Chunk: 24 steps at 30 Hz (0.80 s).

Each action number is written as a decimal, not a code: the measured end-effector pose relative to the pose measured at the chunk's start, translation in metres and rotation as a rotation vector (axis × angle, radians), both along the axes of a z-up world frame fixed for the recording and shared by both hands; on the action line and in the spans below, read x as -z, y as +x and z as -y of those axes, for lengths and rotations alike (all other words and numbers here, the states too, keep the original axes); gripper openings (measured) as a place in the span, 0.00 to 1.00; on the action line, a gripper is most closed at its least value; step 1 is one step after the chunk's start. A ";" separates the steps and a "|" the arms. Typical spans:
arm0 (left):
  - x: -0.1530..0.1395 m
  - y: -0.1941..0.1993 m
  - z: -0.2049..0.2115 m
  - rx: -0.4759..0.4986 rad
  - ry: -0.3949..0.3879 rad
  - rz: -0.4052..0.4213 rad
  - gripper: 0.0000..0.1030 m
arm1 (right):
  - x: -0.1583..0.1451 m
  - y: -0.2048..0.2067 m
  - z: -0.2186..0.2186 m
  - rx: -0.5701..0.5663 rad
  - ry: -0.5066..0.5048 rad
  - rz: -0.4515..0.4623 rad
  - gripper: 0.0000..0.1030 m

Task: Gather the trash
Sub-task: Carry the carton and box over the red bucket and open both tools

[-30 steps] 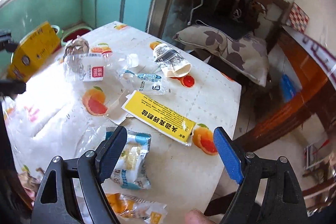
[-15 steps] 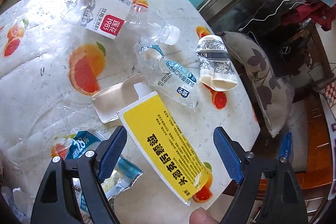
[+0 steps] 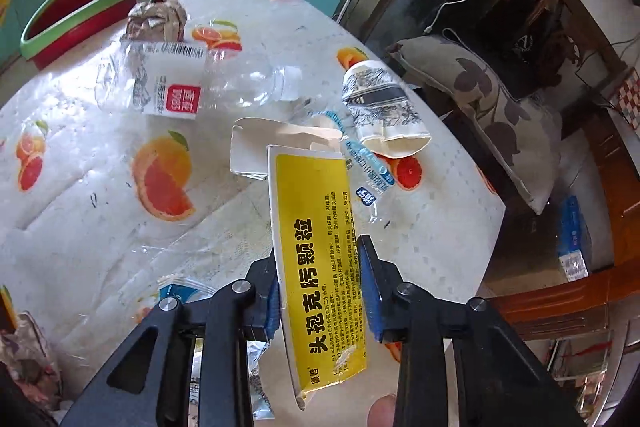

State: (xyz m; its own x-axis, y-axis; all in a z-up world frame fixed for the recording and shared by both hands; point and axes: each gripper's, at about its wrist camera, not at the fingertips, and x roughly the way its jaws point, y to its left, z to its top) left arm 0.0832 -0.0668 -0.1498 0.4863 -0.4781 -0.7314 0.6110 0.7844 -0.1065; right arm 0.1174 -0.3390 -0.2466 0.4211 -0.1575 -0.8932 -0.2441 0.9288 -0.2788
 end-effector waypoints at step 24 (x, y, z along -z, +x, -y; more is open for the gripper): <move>-0.021 0.095 -0.114 -0.434 0.115 0.153 0.74 | -0.152 -0.008 -0.144 0.127 0.433 0.322 0.29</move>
State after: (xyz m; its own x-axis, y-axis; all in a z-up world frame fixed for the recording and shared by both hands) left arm 0.1779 0.0467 -0.1284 0.7295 -0.1268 -0.6721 0.2260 0.9721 0.0619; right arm 0.1092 -0.1950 -0.0948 0.6855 0.1279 -0.7168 -0.0882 0.9918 0.0925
